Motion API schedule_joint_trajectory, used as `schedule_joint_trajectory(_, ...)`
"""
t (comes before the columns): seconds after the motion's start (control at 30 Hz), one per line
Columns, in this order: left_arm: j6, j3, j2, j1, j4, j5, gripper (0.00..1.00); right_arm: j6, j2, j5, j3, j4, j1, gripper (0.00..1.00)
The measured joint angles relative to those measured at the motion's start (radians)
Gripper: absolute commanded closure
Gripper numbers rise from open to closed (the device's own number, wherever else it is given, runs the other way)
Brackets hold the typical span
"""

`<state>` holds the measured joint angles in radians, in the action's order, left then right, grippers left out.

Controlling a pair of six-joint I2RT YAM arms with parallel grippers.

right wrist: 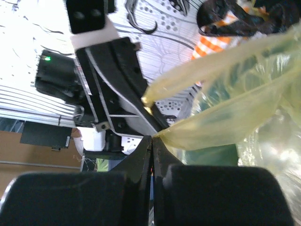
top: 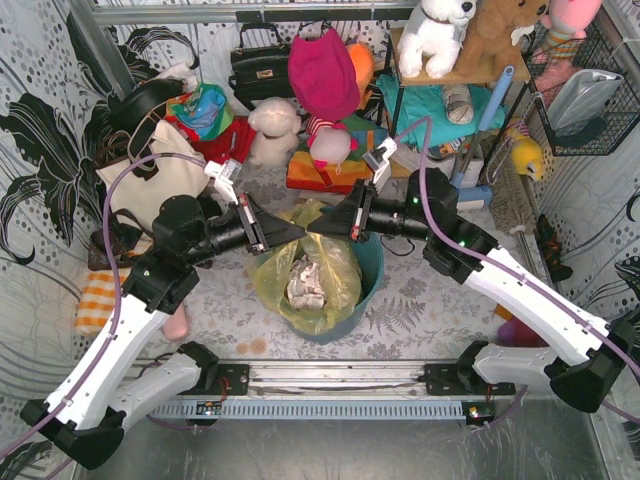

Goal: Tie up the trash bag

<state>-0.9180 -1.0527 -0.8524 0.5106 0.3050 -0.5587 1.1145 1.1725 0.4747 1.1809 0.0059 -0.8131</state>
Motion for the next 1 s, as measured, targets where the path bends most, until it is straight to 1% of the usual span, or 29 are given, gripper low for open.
schedule_joint_trajectory(0.23, -0.011, -0.051, -0.035, 0.0, -0.038, -0.027, 1.0, -0.039, 0.007, -0.04, 0.13, -0.045, 0.0, 1.0)
schedule_joint_trajectory(0.43, 0.002, -0.127, -0.072, 0.0, -0.032, -0.01, 1.0, -0.081, 0.005, -0.127, 0.186, -0.081, 0.0, 1.0)
schedule_joint_trajectory(0.53, 0.023, -0.163, -0.097, 0.0, -0.001, 0.022, 1.0, -0.104, -0.003, -0.185, 0.201, -0.117, 0.0, 1.0)
schedule_joint_trajectory(0.73, 0.068, -0.183, -0.137, 0.0, 0.043, 0.079, 1.0, -0.179, -0.015, -0.328, 0.274, -0.232, 0.0, 1.0)
schedule_joint_trajectory(0.87, 0.119, -0.22, -0.18, -0.002, 0.116, 0.148, 1.0, -0.227, -0.031, -0.427, 0.31, -0.265, 0.0, 1.0)
schedule_joint_trajectory(1.0, 0.168, -0.258, -0.207, -0.008, 0.189, 0.23, 1.0, -0.253, -0.029, -0.505, 0.309, -0.283, 0.0, 1.0)
